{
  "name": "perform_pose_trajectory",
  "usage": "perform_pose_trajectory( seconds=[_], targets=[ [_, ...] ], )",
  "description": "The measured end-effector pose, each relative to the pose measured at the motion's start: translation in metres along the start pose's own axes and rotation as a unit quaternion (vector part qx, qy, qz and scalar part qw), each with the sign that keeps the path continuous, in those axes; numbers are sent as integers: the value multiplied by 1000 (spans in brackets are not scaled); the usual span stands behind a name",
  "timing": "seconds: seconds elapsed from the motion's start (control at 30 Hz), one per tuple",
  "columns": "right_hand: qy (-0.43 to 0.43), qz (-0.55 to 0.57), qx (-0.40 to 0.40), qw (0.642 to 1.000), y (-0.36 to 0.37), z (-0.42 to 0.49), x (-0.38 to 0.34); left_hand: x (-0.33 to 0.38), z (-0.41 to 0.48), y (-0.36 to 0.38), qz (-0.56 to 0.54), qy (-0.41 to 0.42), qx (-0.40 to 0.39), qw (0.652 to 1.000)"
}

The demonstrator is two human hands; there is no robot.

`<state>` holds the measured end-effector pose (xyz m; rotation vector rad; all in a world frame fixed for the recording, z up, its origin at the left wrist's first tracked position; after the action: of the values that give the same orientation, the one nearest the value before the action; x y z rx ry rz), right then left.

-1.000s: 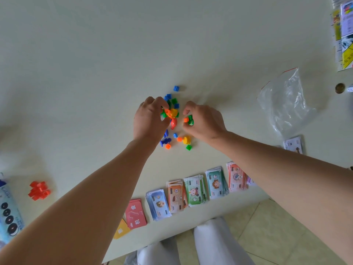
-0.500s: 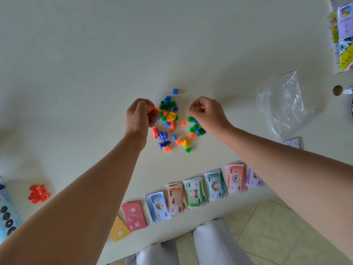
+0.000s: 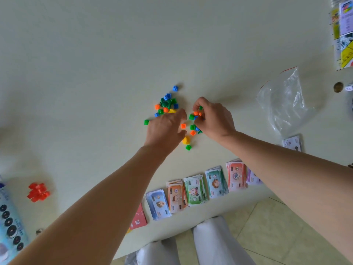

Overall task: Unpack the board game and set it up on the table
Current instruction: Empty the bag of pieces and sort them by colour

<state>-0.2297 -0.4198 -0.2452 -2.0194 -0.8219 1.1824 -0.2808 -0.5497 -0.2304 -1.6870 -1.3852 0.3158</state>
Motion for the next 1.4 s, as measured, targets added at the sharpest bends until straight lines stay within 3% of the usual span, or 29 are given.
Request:
perform_pose_trajectory(
  seconds=[0.2,0.4,0.5,0.57,0.63,0.7,0.77,0.8,0.93,1.0,1.07,1.17,1.4],
  targets=[
    [-31,-6,11,999,-5,-3,2,8,10,16,138,8,13,990],
    [-14,-19,12,1000,1,3,9,3,11,13,67,18,43,997],
    [10,71,41,997,-2,0,13,-4,9,10,-71,-73,18,995],
    [71,214,75,971,-5,-4,22,-9,9,13,-314,-135,-43,939],
    [157,383,94,906,-4,-7,29,-7,8,17,-505,-177,-105,838],
    [223,491,97,836,-4,-12,33,-3,6,19,-588,-207,-149,767],
    [226,498,91,832,-5,-16,36,-3,6,20,-602,-230,-147,751],
    [211,484,92,844,-7,-17,37,-5,8,19,-577,-235,-127,772],
    [130,291,62,946,-9,-16,37,3,10,12,-312,-152,-61,936],
    [86,168,62,980,-12,-15,32,14,5,11,-151,-93,-20,984],
    [30,79,58,995,-15,-16,25,21,-2,10,-40,-52,15,998],
    [-47,12,15,999,-6,-15,17,19,-5,21,43,-52,6,998],
    [-53,-35,25,998,-1,-8,18,25,-2,28,124,-43,30,991]
  ],
)
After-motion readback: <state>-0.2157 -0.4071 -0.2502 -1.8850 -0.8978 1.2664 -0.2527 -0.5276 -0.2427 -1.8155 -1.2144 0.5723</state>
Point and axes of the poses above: each hand's wrist, its own z-axis towards the middle knuckle, its own y-axis out of the palm, x = y × z, the point moved 7 cm from there along z, towards the middle knuckle, and after that the axes turned 11 degrees about -y, right-handed, at the moved point
